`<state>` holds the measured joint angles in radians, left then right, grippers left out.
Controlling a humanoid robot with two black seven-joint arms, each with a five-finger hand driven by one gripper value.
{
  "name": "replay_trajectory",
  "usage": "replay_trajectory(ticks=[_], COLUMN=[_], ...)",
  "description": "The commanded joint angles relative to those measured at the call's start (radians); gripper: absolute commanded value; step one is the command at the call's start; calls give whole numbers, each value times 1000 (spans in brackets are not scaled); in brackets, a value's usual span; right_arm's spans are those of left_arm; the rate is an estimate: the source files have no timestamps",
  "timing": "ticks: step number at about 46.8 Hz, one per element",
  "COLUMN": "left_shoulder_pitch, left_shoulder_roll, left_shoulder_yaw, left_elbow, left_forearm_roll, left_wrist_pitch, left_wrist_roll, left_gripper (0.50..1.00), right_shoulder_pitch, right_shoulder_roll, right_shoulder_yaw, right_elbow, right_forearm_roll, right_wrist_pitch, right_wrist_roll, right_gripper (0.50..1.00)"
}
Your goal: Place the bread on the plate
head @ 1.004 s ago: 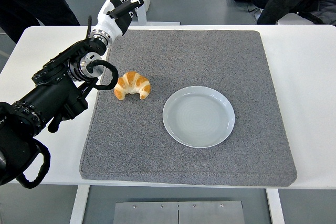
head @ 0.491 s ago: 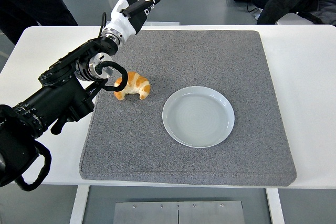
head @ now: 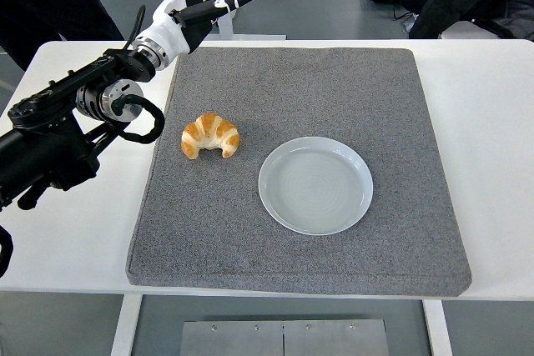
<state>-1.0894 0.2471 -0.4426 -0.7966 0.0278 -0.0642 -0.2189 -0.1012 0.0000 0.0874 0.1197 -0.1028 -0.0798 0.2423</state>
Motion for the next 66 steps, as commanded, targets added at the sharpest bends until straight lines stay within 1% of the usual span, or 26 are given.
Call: replay_trajectory(ticks=[1, 4, 9, 12, 14, 17, 19, 25, 32, 35, 39, 43, 47, 54, 59, 66], left_shoulder_pitch=[0, 3, 6, 8, 8, 6, 5, -1, -1, 0, 0, 0, 2, 3, 5, 8], left_shoulder_roll=[20, 44, 90, 130, 158, 179, 189, 224, 311, 331, 340, 376, 391, 417, 417, 413], left_shoulder_yaw=[-2, -4, 4, 24, 41, 56, 67, 117, 156, 171, 177, 182, 196, 209, 211, 242], left_elbow=[-48, -99, -208, -289, -337, -386, -398, -411, -512, -538, -558, -581, -602, -609, -607, -592], left_forearm_roll=[0, 1, 17, 75, 121, 181, 216, 363, 550, 613, 678, 753, 833, 1038, 1135, 1196], left_wrist_pitch=[32, 55, 76, 89, 107, 136, 145, 149, 136, 127, 119, 106, 89, 84, 84, 81], left_wrist_roll=[30, 47, 56, 79, 96, 115, 125, 164, 214, 227, 231, 231, 234, 230, 223, 220], left_gripper=[999, 999, 999, 999, 999, 999, 999, 999, 999, 999, 999, 999, 999, 999, 998, 984], right_shoulder_pitch=[0, 0, 0, 0, 0, 0, 0, 0, 0, 0, 0, 0, 0, 0, 0, 0], right_shoulder_roll=[0, 0, 0, 0, 0, 0, 0, 0, 0, 0, 0, 0, 0, 0, 0, 0], right_shoulder_yaw=[0, 0, 0, 0, 0, 0, 0, 0, 0, 0, 0, 0, 0, 0, 0, 0], right_elbow=[0, 0, 0, 0, 0, 0, 0, 0, 0, 0, 0, 1, 1, 0, 0, 0], right_forearm_roll=[0, 0, 0, 0, 0, 0, 0, 0, 0, 0, 0, 0, 0, 0, 0, 0], right_wrist_pitch=[0, 0, 0, 0, 0, 0, 0, 0, 0, 0, 0, 0, 0, 0, 0, 0], right_wrist_roll=[0, 0, 2, 0, 0, 0, 0, 0, 0, 0, 0, 0, 2, 0, 0, 2], right_gripper=[1000, 1000, 1000, 1000, 1000, 1000, 1000, 1000, 1000, 1000, 1000, 1000, 1000, 1000, 1000, 1000])
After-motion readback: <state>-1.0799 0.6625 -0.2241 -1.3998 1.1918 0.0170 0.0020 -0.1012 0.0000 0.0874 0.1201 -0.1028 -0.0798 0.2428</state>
